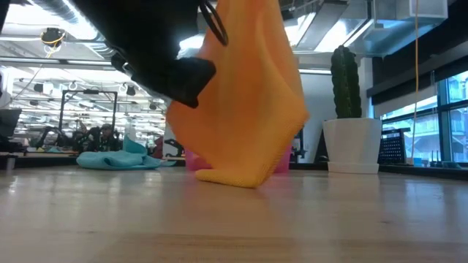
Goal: Roll microfiber towels into tight, uniform cylinder then place into a basket
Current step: Roll the orange towel
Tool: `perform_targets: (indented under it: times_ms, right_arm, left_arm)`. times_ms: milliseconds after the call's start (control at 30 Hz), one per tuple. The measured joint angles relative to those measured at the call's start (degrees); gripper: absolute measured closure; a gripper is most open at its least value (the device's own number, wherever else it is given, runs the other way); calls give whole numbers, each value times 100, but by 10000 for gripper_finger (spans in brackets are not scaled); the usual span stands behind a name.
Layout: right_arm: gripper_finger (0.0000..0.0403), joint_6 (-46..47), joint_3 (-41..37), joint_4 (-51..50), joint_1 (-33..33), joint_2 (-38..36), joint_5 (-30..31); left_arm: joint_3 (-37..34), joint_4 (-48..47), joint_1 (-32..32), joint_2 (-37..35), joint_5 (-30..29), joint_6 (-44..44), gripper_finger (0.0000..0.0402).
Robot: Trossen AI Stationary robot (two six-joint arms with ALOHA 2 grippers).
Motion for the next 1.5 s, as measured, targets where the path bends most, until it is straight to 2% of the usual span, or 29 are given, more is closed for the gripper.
perform_targets:
  times_ms: [167, 433, 533, 900, 1033, 1200, 1333, 1500]
  right_arm:
    - [400, 14, 0, -23, 0, 0, 0]
    - [400, 140, 0, -216, 0, 0, -2]
    - [400, 140, 0, -206, 0, 0, -2]
    - [400, 149, 0, -151, 2, 0, -4]
    - [400, 146, 0, -151, 0, 0, -4]
    - [400, 145, 0, -155, 0, 0, -7]
    - [400, 142, 0, -157, 2, 0, -7]
    - [400, 140, 0, -157, 2, 0, -7]
  left_arm:
    - [0, -407, 83, 0, 189, -153, 186]
    - [0, -2027, -224, -2, 285, -1562, 186]
    - [0, -2154, -378, -4, 298, -1784, 186]
    - [-165, -1283, -194, -9, 911, -1064, 182]
    - [-563, -422, -119, -11, 1121, -607, 183]
    - [-994, 428, -141, -11, 1061, -293, 184]
    - [-1172, 674, -197, -11, 747, -277, 193]
    - [-1285, 1072, -204, -11, 725, 13, 214]
